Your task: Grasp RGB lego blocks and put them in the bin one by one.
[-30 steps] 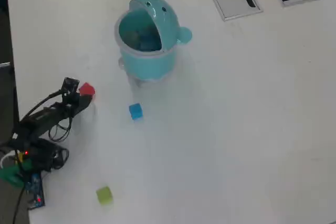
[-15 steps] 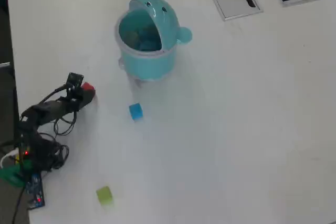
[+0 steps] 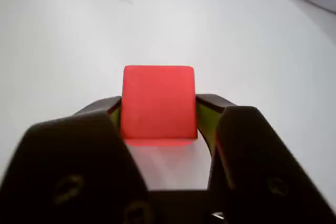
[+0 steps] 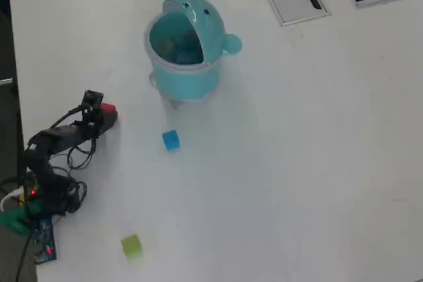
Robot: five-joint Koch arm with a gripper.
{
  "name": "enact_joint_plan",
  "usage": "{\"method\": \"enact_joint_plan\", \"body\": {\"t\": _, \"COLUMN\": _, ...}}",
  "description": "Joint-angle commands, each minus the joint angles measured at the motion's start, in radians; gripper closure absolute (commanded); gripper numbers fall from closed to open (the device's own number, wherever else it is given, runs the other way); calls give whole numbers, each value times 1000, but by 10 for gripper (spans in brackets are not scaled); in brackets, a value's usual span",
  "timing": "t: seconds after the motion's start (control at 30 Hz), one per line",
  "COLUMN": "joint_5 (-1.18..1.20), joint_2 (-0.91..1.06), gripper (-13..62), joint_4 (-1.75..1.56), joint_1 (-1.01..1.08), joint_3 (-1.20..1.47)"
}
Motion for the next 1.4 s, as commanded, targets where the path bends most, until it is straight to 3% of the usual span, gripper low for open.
{"method": "enact_joint_plan", "body": {"t": 0.0, "joint_5": 11, "joint_2": 12, "gripper": 376, "joint_4": -77, "joint_1": -9, "joint_3": -61}}
{"method": "enact_joint_plan", "body": {"t": 0.73, "joint_5": 304, "joint_2": 331, "gripper": 393, "joint_4": -57, "joint_1": 101, "joint_3": -186}}
{"method": "enact_joint_plan", "body": {"t": 0.93, "joint_5": 548, "joint_2": 337, "gripper": 392, "joint_4": -75, "joint_1": 173, "joint_3": -342}}
{"method": "enact_joint_plan", "body": {"t": 1.37, "joint_5": 683, "joint_2": 252, "gripper": 393, "joint_4": -8, "joint_1": 216, "joint_3": -693}}
